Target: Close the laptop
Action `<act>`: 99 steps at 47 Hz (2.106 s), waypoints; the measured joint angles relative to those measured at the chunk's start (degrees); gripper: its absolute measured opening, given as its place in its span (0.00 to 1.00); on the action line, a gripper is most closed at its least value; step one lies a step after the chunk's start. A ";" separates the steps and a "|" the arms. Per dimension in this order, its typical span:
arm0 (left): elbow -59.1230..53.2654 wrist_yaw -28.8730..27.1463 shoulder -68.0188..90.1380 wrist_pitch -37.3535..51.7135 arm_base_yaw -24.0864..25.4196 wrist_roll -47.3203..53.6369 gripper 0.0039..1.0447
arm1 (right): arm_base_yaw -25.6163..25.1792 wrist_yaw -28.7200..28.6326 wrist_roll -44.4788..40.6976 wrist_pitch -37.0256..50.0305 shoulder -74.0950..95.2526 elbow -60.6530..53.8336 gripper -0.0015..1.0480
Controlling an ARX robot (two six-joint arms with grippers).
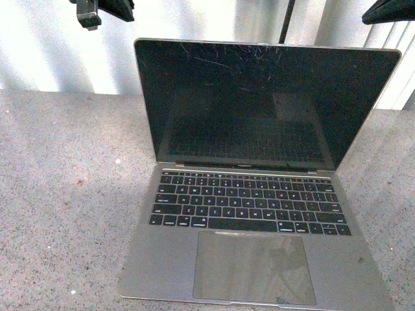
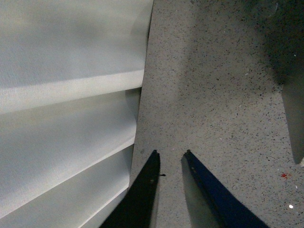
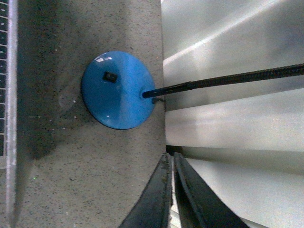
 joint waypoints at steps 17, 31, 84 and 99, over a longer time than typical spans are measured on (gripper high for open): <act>0.31 0.87 1.18 -3.52 -2.89 -4.17 0.03 | -0.48 -0.70 -0.57 -4.68 0.00 -3.41 0.03; -0.33 0.44 1.31 -5.31 -5.18 -5.73 0.03 | -0.85 0.09 -1.95 -7.93 0.00 -4.07 0.03; -11.52 1.25 -3.98 -4.09 -6.84 -5.40 0.03 | 3.41 3.10 -2.93 -18.43 -4.74 -9.35 0.03; -19.45 1.57 -6.82 -0.50 -8.07 -5.22 0.03 | 4.85 4.24 -0.24 -15.50 -6.23 -15.78 0.03</act>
